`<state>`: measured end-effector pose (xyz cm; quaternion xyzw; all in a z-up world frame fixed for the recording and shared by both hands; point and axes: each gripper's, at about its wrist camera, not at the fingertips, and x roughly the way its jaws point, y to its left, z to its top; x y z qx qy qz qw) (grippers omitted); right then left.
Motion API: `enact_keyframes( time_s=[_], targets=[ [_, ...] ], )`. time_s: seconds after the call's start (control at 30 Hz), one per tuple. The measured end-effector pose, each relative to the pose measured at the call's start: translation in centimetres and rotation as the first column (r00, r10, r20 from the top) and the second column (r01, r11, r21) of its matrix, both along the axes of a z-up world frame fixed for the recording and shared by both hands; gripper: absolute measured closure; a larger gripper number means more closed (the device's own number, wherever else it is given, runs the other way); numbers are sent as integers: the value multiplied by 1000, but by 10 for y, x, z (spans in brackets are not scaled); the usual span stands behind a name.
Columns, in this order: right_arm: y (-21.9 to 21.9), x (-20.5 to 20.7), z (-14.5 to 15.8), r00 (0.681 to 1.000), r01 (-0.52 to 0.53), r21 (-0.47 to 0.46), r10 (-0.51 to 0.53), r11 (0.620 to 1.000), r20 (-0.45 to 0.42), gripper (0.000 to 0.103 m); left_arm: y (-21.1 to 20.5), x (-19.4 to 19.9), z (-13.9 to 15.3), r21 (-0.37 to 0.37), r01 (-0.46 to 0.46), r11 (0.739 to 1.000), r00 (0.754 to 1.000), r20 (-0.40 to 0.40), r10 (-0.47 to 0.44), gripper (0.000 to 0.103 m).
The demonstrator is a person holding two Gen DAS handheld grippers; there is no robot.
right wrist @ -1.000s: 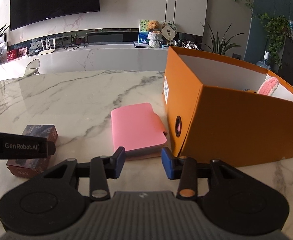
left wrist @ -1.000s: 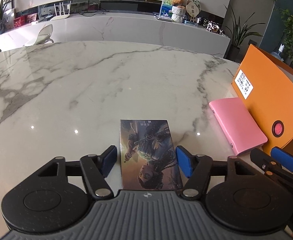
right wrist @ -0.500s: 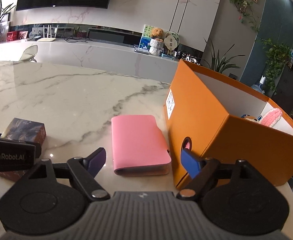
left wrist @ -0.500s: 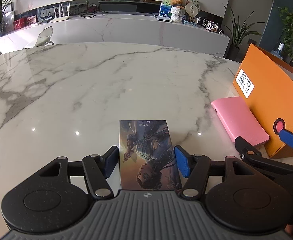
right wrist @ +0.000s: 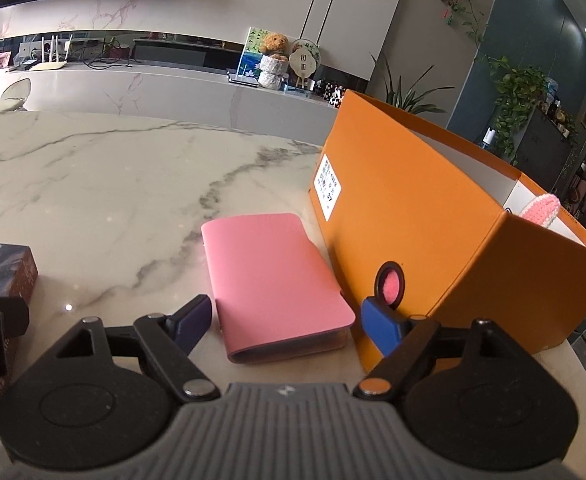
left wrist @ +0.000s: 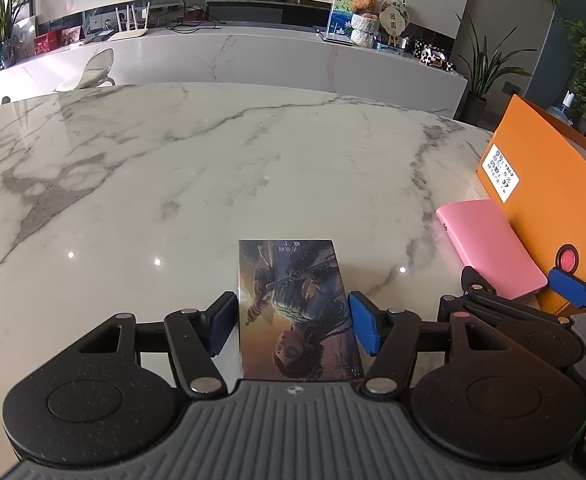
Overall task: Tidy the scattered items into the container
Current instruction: 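Push the right tool fingers around the pink wallet edge and close them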
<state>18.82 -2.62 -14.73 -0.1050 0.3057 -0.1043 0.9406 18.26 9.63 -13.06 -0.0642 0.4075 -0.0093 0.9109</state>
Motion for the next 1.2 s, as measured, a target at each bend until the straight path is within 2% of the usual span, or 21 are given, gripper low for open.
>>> enact_keyframes(
  time_s=[0.07,0.2,0.47,0.8,1.2],
  targets=[
    [-3,0,1,1000,3,26,-3,1000,-2,25,1,0,0,-1,1,1000,1000,-1,-1,32],
    [-6,-7,3,1000,-18,54,18,998,-10,25,1,0,1,0,-2,1000,1000,-4,2,32],
    [2,-44,11,995,-74,102,81,992,-64,25,1,-8,1,1,15,1000,1000,-18,-15,32],
    [0,-90,18,985,-80,134,100,988,-143,25,-10,-41,5,-3,78,997,995,-64,-78,33],
    [-13,-133,24,978,-77,152,104,985,-183,25,-17,-91,7,18,101,995,993,-66,-100,33]
  ],
)
